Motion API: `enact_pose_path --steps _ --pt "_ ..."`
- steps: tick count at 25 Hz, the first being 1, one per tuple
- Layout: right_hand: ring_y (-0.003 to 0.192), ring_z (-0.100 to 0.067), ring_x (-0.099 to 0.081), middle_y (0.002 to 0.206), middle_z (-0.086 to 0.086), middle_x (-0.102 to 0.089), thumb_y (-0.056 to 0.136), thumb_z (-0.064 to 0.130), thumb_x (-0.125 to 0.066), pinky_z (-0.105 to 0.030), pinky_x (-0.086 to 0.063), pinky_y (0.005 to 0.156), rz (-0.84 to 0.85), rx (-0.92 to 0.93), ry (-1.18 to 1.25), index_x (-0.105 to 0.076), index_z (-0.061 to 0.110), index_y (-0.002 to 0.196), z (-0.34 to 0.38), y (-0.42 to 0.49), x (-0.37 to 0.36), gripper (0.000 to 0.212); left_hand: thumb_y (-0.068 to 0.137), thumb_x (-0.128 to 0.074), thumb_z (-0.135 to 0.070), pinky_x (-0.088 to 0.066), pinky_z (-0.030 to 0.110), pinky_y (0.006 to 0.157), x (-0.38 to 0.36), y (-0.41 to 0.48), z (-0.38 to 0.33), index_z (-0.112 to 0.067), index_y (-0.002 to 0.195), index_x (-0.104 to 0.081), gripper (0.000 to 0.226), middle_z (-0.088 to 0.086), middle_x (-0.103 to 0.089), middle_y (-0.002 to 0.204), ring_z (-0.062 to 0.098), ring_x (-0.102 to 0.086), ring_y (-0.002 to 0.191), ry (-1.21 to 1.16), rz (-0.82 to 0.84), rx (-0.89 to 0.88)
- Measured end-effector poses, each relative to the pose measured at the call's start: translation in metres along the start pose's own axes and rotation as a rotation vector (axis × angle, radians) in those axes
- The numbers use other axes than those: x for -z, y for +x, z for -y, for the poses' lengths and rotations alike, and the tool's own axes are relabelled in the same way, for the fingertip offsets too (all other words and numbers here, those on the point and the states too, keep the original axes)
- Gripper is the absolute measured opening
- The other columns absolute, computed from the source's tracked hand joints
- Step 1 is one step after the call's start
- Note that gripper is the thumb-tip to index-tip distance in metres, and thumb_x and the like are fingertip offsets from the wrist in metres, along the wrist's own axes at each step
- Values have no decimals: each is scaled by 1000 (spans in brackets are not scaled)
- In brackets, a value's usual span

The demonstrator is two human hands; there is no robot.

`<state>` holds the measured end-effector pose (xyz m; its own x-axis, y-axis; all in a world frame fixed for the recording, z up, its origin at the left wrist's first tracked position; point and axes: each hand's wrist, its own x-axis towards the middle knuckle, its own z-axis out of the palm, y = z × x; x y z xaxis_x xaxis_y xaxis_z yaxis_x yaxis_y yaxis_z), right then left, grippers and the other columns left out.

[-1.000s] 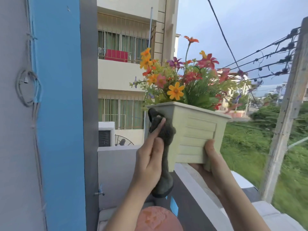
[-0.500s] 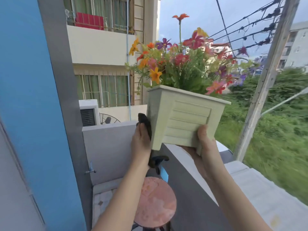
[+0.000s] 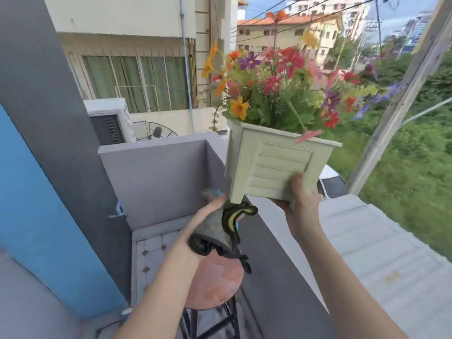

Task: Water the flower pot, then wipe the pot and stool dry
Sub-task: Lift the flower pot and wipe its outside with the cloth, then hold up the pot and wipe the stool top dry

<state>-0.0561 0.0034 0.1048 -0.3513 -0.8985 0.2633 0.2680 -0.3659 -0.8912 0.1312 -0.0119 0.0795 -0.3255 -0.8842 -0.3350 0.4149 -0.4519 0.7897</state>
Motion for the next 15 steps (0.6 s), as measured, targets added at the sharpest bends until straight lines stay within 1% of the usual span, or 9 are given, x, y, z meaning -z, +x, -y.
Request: enact_pose_path --steps 1,3,5,6,7,9,10,12,15 --pt "90 3 -67 92 28 -70 83 53 -61 -29 -58 67 1 -15 -22 -51 35 111 -12 10 7 35 79 -67 -35 -47 33 80 7 12 8 -12 92 -75 28 12 -65 96 23 -63 82 -4 -55 20" --pt "93 -1 -68 95 23 -71 69 65 -66 -33 -57 70 -2 -72 -54 -53 34 109 -42 28 23 52 57 -83 -31 -48 40 78 38 50 33 -2 106 -67 59 16 -62 100 30 -62 84 8 -233 102" --pt "96 -4 -68 98 20 -70 69 62 -64 -36 -57 72 -14 -104 -73 -54 37 109 -74 43 42 48 46 -87 -31 -47 41 74 71 81 58 -7 100 -62 65 17 -59 99 31 -61 82 -29 -353 160" --pt "98 -6 -68 102 18 -69 70 59 -64 -37 -57 73 -26 -115 -71 -53 38 111 -88 48 50 48 46 -87 -31 -48 41 72 73 83 62 -8 99 -61 63 17 -60 97 31 -61 79 -26 -391 164" --pt "101 -9 -67 106 15 -68 71 56 -63 -40 -58 74 -42 -125 -72 -52 37 115 -103 53 57 49 51 -84 -31 -48 39 68 71 82 63 -8 97 -61 57 17 -61 93 30 -62 75 -26 -427 164" --pt "107 -17 -64 113 7 -64 72 54 -62 -45 -58 79 -54 -142 -92 -50 34 120 -129 59 70 53 73 -70 -25 -48 32 60 72 85 70 -5 92 -61 30 15 -64 80 28 -60 66 -45 -459 157" --pt "107 -18 -63 113 7 -63 72 57 -63 -46 -57 80 -60 -160 -107 -50 35 119 -145 62 75 53 81 -63 -21 -47 30 57 78 91 78 -4 89 -61 19 14 -65 73 27 -59 63 -33 -490 185" --pt "111 -22 -60 114 8 -62 70 63 -66 -51 -55 84 -106 -176 -134 -51 41 115 -176 64 87 52 83 -59 -20 -47 30 54 92 98 94 -4 86 -62 16 13 -67 64 27 -60 60 0 -548 265" --pt "124 -32 -52 122 2 -60 71 65 -68 -64 -44 96 -130 -135 -163 -55 47 114 -213 67 103 49 83 -58 -18 -46 27 50 116 112 110 -4 87 -61 16 12 -65 64 26 -59 54 -5 -597 275"
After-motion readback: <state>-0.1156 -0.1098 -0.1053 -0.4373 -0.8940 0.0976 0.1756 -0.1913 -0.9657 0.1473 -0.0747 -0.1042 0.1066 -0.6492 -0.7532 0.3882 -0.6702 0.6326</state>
